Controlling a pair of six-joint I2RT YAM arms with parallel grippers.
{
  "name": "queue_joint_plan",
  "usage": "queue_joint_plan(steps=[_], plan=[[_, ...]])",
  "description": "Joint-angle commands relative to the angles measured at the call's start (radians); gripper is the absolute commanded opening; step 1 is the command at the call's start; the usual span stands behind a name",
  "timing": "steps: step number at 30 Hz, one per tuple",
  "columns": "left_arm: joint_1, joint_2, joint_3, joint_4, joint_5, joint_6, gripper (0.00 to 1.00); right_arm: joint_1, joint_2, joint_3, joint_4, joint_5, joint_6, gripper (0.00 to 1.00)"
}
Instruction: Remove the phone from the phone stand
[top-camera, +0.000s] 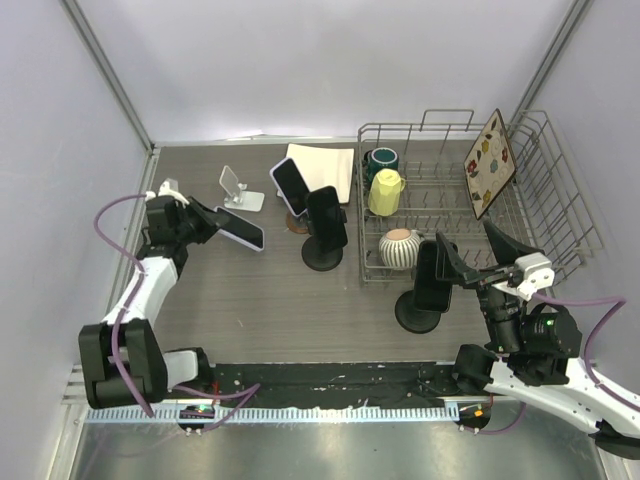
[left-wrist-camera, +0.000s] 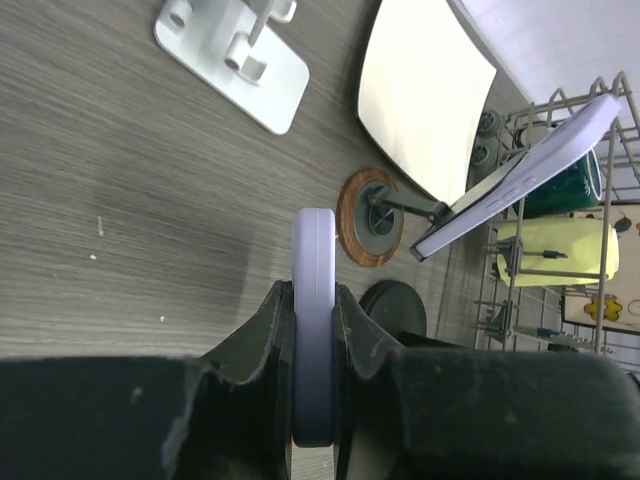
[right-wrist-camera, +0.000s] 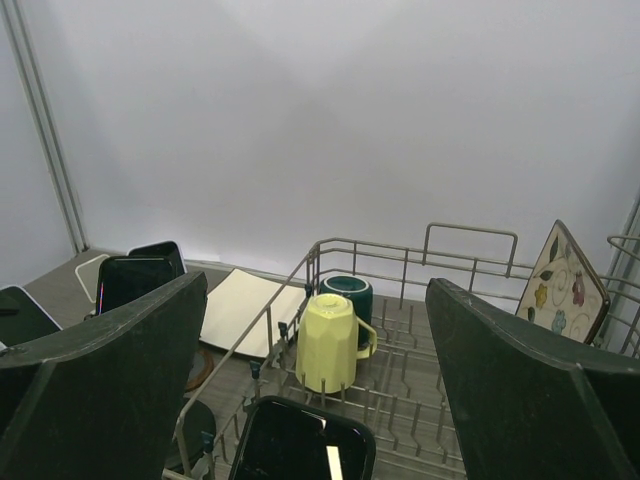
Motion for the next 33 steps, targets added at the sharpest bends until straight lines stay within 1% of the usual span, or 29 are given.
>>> queue_joint_plan(steps=[1, 3, 4, 7, 8, 10, 11, 12, 13, 14, 15, 17, 18, 20, 21, 23, 24, 26, 29, 30, 32, 33], plan=[[0.002, 0.066, -0.05, 0.317, 0.064, -0.148, 0.0, -0.001, -0.004, 0.018, 0.013, -0.015, 0.01, 0.96], [0.0, 0.106, -0.081, 0.374, 0.07, -0.214, 0.0, -0.001, -0.004, 0.018, 0.015, -0.015, 0.01, 0.96], [-0.002, 0.156, -0.097, 0.438, 0.072, -0.23, 0.0, -0.001, -0.004, 0.016, 0.015, -0.015, 0.007, 0.96], [-0.018, 0.236, -0.079, 0.465, 0.089, -0.235, 0.03, -0.001, 0.0, 0.018, 0.012, -0.015, 0.007, 0.96], [-0.024, 0.297, -0.072, 0.47, 0.106, -0.233, 0.03, -0.001, 0.003, 0.018, 0.012, -0.015, 0.009, 0.96], [-0.025, 0.347, -0.065, 0.502, 0.138, -0.257, 0.04, 0.001, 0.004, 0.019, 0.01, -0.016, 0.006, 0.96], [-0.025, 0.382, -0.074, 0.532, 0.144, -0.271, 0.04, -0.001, 0.004, 0.018, 0.01, -0.013, 0.004, 0.96], [-0.025, 0.396, -0.085, 0.609, 0.143, -0.291, 0.05, -0.001, 0.003, 0.018, 0.01, -0.013, 0.001, 0.96], [-0.025, 0.41, -0.108, 0.64, 0.14, -0.314, 0.07, -0.001, 0.004, 0.019, 0.008, -0.012, -0.001, 0.96], [-0.025, 0.417, -0.113, 0.658, 0.13, -0.317, 0.11, -0.001, 0.006, 0.019, 0.008, -0.009, -0.001, 0.96], [-0.025, 0.436, -0.114, 0.652, 0.127, -0.311, 0.17, -0.001, 0.007, 0.019, 0.01, -0.007, -0.002, 0.96], [-0.025, 0.449, -0.104, 0.617, 0.118, -0.272, 0.25, -0.001, 0.01, 0.018, 0.01, -0.007, -0.004, 0.96], [-0.025, 0.46, -0.099, 0.573, 0.117, -0.258, 0.33, -0.001, 0.01, 0.016, 0.01, -0.007, -0.004, 0.96], [-0.025, 0.472, -0.087, 0.531, 0.115, -0.229, 0.4, -0.001, 0.015, 0.016, 0.01, -0.007, -0.004, 0.96], [-0.025, 0.476, -0.084, 0.507, 0.114, -0.225, 0.47, -0.001, 0.015, 0.016, 0.01, -0.005, -0.004, 0.96], [-0.025, 0.48, -0.081, 0.488, 0.11, -0.224, 0.54, -0.001, 0.019, 0.016, 0.01, -0.005, -0.004, 0.96], [-0.023, 0.48, -0.079, 0.464, 0.098, -0.225, 0.6, -0.001, 0.019, 0.016, 0.01, -0.005, -0.005, 0.96], [-0.023, 0.474, -0.071, 0.438, 0.086, -0.222, 0.64, -0.001, 0.018, 0.015, 0.01, -0.009, -0.004, 0.97], [-0.023, 0.445, -0.056, 0.352, 0.057, -0.193, 0.72, -0.001, 0.021, 0.016, 0.008, -0.007, -0.002, 0.97], [-0.023, 0.436, -0.053, 0.3, 0.045, -0.167, 0.77, -0.001, 0.023, 0.018, 0.007, -0.009, -0.004, 0.96], [-0.023, 0.398, -0.041, 0.245, -0.014, -0.143, 0.82, -0.001, 0.023, 0.016, 0.005, -0.012, -0.002, 0.96], [-0.023, 0.387, -0.035, 0.182, -0.034, -0.117, 0.87, -0.001, 0.023, 0.018, 0.005, -0.013, -0.002, 0.96]])
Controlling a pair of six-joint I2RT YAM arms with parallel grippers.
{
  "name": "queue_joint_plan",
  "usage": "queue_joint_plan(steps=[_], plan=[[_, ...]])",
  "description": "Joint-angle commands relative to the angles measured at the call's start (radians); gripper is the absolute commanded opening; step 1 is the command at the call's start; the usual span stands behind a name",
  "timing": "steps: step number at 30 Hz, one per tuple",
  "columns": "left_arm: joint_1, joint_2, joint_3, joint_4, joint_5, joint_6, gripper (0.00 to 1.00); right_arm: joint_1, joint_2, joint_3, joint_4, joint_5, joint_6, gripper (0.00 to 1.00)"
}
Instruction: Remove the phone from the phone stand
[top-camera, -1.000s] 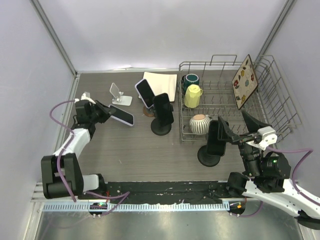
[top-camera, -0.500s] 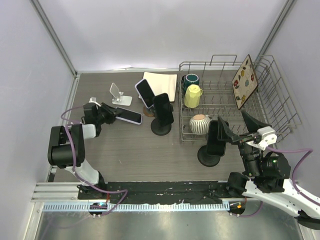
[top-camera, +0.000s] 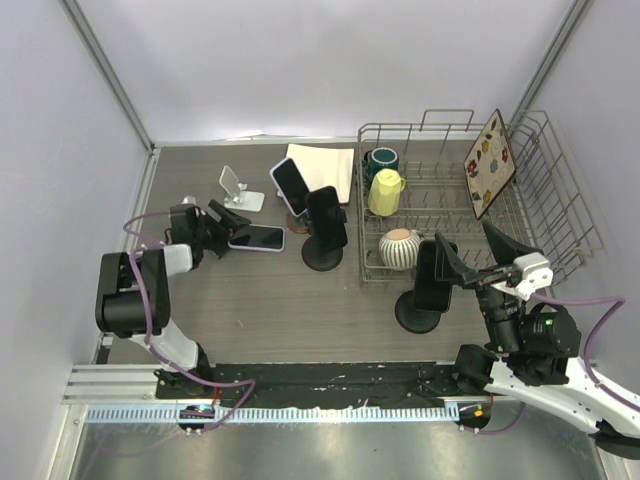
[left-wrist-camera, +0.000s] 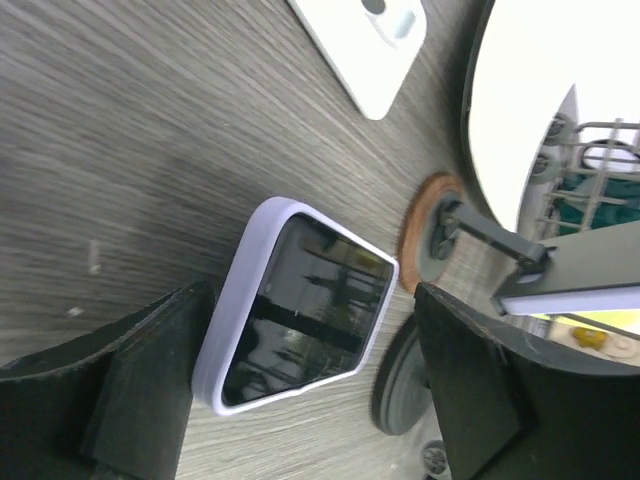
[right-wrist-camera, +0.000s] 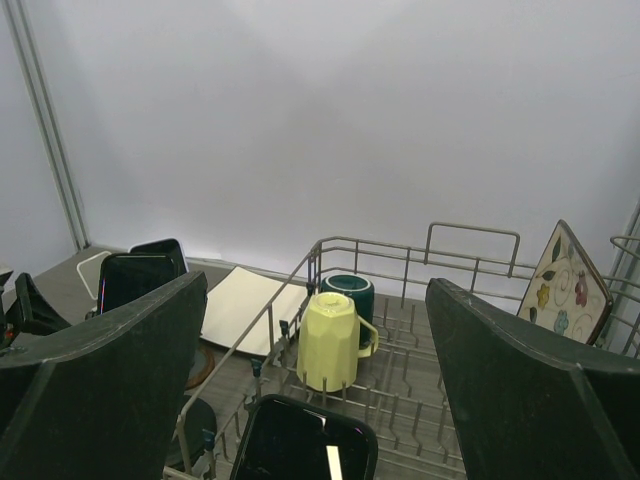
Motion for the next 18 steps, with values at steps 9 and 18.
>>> queue_joint_plan(steps=[9, 18], plan=[[-0.003, -0.171, 0.103, -0.391, -0.286, 0.185, 1.0, -0.001, 0.029, 0.016, 0.007, -0.004, -0.007, 0.96], [-0.154, -0.266, 0.228, -0.452, -0.354, 0.311, 1.0, -0.001, 0.037, 0.013, 0.008, -0.001, -0.012, 0.96]])
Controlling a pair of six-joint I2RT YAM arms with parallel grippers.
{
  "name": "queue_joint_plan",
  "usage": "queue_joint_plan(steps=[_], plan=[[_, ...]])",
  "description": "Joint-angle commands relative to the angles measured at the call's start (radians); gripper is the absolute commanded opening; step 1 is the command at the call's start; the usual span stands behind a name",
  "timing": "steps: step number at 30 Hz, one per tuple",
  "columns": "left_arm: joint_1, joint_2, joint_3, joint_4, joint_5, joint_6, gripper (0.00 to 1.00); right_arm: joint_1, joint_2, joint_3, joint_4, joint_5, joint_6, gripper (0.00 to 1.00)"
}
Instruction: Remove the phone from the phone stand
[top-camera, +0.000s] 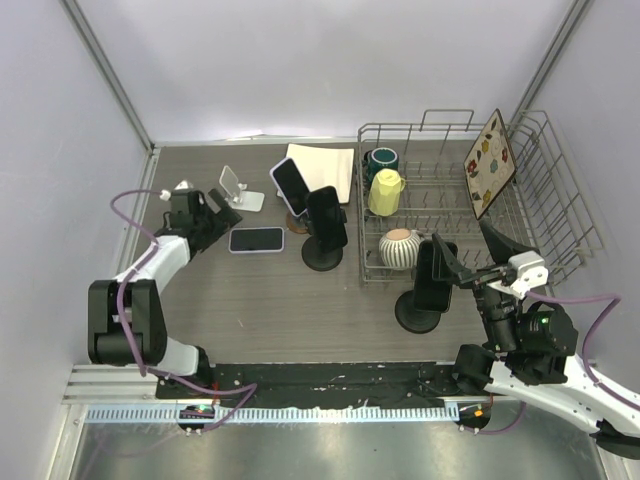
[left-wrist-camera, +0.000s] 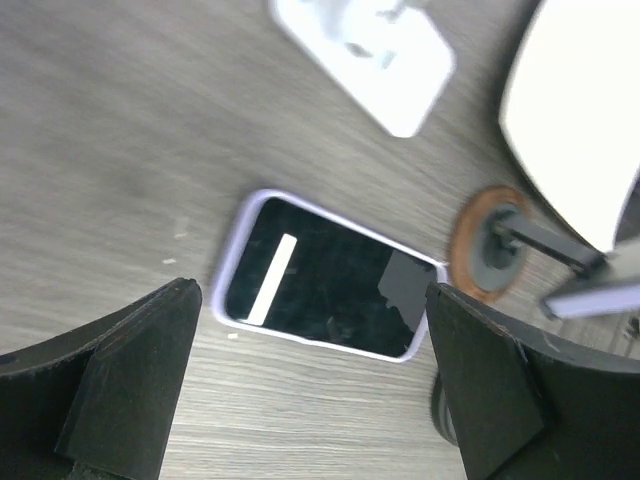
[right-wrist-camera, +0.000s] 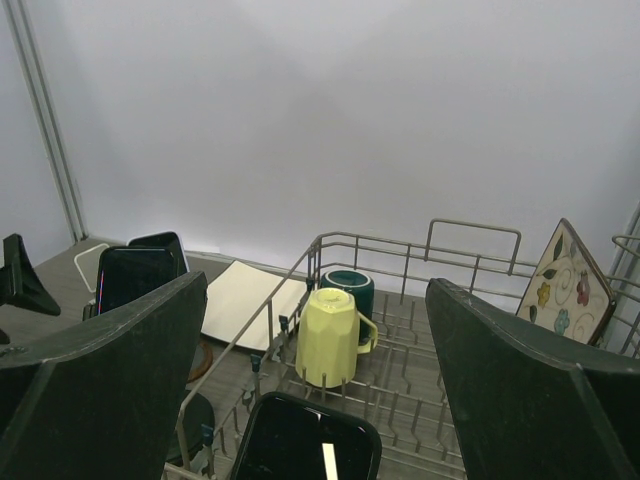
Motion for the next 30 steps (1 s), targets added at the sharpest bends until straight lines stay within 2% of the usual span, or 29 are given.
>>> queue_joint_plan(steps=[1, 7, 13, 21, 24, 30], plan=[[-0.115, -0.072, 0.116, -0.016, -0.038, 0.114, 1.0, -0.001, 0.019, 0.015, 0.014, -0.001, -0.013, 0.96], [-0.204, -0.043, 0.289, -0.012, 0.069, 0.215, 1.0, -0.001, 0.026, 0.012, 0.016, 0.001, -0.016, 0.96], [-0.238, 0.091, 0.476, -0.026, 0.155, 0.256, 0.99, -0.001, 0.023, 0.012, 0.014, -0.001, -0.019, 0.96], [-0.266, 0.265, 0.647, -0.07, 0.166, 0.269, 0.95, -0.002, 0.019, 0.009, 0.016, -0.001, -0.025, 0.97], [-0.275, 0.305, 0.703, -0.113, 0.175, 0.278, 0.91, -0.001, 0.019, 0.009, 0.016, -0.002, -0.027, 0.97], [-0.283, 0.361, 0.746, -0.158, 0.192, 0.285, 0.75, -0.001, 0.014, 0.009, 0.014, -0.002, -0.028, 0.96]])
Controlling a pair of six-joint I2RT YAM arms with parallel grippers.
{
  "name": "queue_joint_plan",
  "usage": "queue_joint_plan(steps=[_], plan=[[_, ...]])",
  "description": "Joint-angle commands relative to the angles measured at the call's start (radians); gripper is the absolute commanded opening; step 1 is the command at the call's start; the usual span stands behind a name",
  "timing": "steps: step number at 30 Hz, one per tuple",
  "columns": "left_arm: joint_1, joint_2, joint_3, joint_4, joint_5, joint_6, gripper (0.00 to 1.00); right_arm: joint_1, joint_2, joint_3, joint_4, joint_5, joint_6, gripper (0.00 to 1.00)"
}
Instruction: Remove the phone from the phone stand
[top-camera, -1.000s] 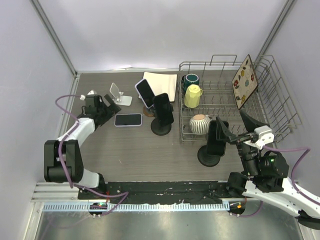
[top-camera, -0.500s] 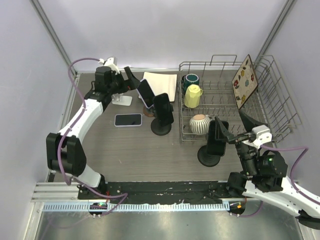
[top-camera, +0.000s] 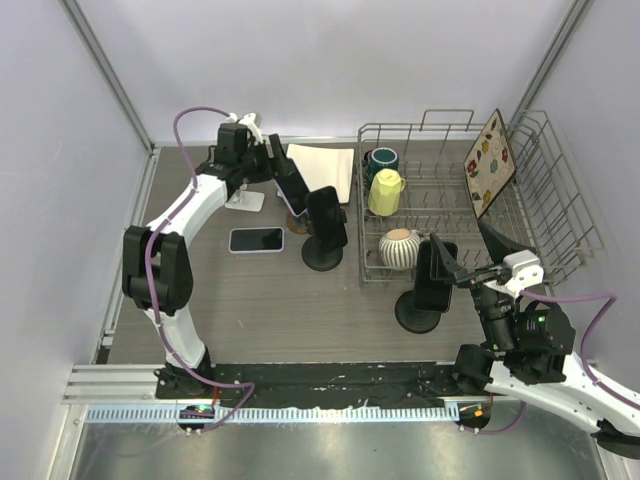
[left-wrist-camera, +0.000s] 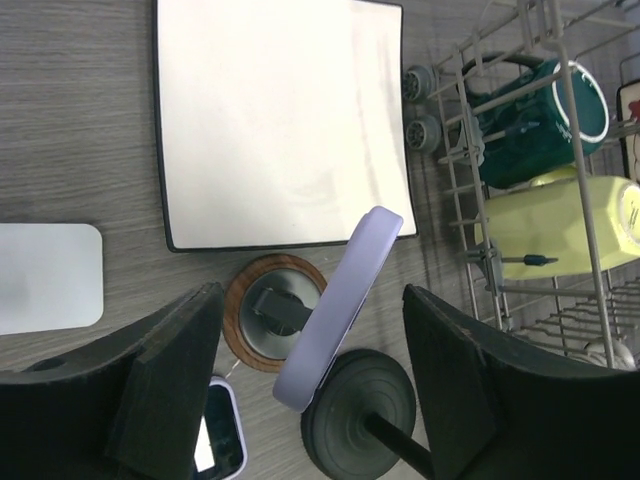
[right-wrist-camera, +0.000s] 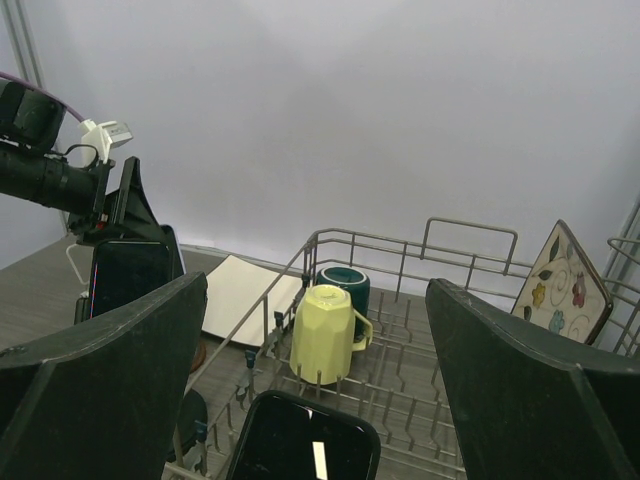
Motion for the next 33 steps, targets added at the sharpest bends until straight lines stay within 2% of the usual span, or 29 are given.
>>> queue_joint_plan(steps=[1, 7, 12, 14, 24, 25, 30, 33], plan=[[-0.007, 0.005, 0.051, -0.029, 0.038, 0.017, 0.7, -0.001, -0.001, 0.009, 0.015, -0.004, -0.013, 0.96], [-0.012, -0.006, 0.052, -0.027, 0.054, 0.025, 0.38, -0.001, -0.004, 0.01, 0.009, -0.006, -0.013, 0.96], [-0.012, -0.038, 0.052, -0.027, 0.066, 0.037, 0.26, -0.001, -0.005, 0.012, 0.003, -0.01, -0.011, 0.96], [-0.01, -0.047, 0.052, -0.027, 0.077, 0.041, 0.17, -0.001, -0.004, 0.013, 0.002, -0.012, -0.013, 0.96], [-0.01, -0.165, -0.001, 0.042, 0.084, 0.034, 0.03, -0.001, 0.005, 0.018, -0.011, -0.024, -0.004, 0.96], [-0.012, -0.182, -0.014, 0.071, 0.065, 0.031, 0.0, -0.001, 0.007, 0.019, -0.012, -0.024, -0.004, 0.96], [-0.004, -0.309, -0.107, 0.146, -0.034, -0.011, 0.0, -0.001, 0.012, 0.021, -0.02, -0.032, 0.001, 0.96], [0.016, -0.411, -0.204, 0.218, -0.123, -0.087, 0.0, -0.001, 0.012, 0.024, -0.023, -0.036, 0.001, 0.97]])
